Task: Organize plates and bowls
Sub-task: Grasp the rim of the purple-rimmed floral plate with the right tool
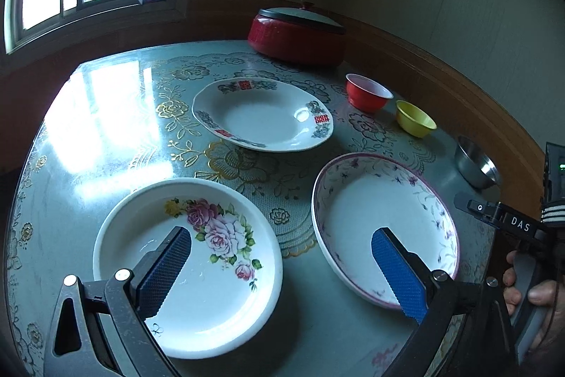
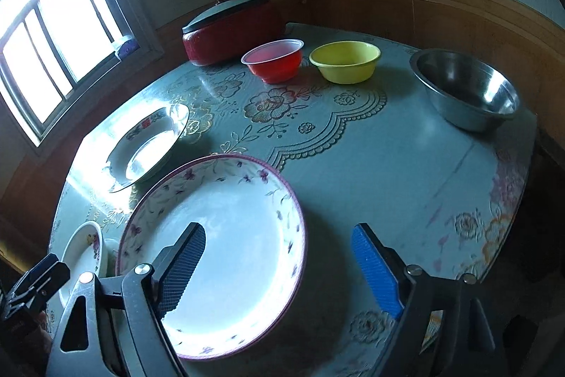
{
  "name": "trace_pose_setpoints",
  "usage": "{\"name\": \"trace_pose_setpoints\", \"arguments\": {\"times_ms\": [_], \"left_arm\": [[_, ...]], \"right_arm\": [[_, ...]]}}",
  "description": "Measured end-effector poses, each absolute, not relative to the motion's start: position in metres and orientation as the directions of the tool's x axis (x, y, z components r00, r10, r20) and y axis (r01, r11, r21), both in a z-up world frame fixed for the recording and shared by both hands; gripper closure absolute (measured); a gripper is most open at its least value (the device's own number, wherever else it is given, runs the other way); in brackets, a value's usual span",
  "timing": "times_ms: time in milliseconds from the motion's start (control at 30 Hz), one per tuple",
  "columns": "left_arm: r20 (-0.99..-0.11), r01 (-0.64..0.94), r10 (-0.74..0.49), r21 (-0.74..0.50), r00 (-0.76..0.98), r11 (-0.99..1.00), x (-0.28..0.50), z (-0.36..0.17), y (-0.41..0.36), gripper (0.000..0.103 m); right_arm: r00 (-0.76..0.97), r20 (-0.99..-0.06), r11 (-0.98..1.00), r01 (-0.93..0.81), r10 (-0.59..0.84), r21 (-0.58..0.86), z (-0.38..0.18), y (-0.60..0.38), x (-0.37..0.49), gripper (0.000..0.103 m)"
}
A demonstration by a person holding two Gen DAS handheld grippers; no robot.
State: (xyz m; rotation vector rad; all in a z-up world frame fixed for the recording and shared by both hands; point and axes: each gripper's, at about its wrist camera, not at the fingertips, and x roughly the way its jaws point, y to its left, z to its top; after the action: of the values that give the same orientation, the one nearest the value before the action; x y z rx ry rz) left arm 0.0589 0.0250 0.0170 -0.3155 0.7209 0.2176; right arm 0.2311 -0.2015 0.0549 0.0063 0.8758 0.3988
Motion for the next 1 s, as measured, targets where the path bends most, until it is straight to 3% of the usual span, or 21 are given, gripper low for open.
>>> {"name": "trace_pose_setpoints", "arguments": {"times_ms": [100, 200, 267, 400, 500, 1000], "left_arm": [[-0.684, -0.368, 0.131, -0.212, 0.717, 0.905, 0.069, 0.019, 0.022, 0.000], [-0.691, -0.425, 0.176, -0.208, 0.701, 0.881, 0.075, 0.021, 0.020, 0.000], [-0.690, -0.459, 0.219, -0.184, 0.690, 0.869, 0.076, 0.024, 0.018, 0.000], [-0.686, -0.523, 0.296, -0.144, 0.664, 0.840, 0.076, 0.027, 0.018, 0.000], [-0.684, -0.570, 0.333, -0.147, 0.649, 0.808, 0.071, 0.027, 0.024, 0.000], [-0.660, -0.695, 0.485, -0.077, 0.573, 0.715, 0.058, 0.033, 0.048, 0.000]], "right_arm": [[0.526, -0.777, 0.907, -0.398, 0.347, 0.136, 0.049, -0.200, 0.262, 0.022], [0.464, -0.820, 0.885, -0.454, 0.336, 0.106, 0.034, -0.193, 0.285, 0.037], [0.419, -0.840, 0.864, -0.492, 0.345, 0.109, 0.024, -0.189, 0.294, 0.057], [0.359, -0.849, 0.786, -0.611, 0.388, 0.100, 0.015, -0.175, 0.293, 0.077], [0.351, -0.853, 0.716, -0.698, 0.387, 0.037, 0.013, -0.163, 0.284, 0.078], [0.140, -0.896, 0.458, -0.886, 0.421, 0.077, 0.012, -0.131, 0.250, 0.080]]}}
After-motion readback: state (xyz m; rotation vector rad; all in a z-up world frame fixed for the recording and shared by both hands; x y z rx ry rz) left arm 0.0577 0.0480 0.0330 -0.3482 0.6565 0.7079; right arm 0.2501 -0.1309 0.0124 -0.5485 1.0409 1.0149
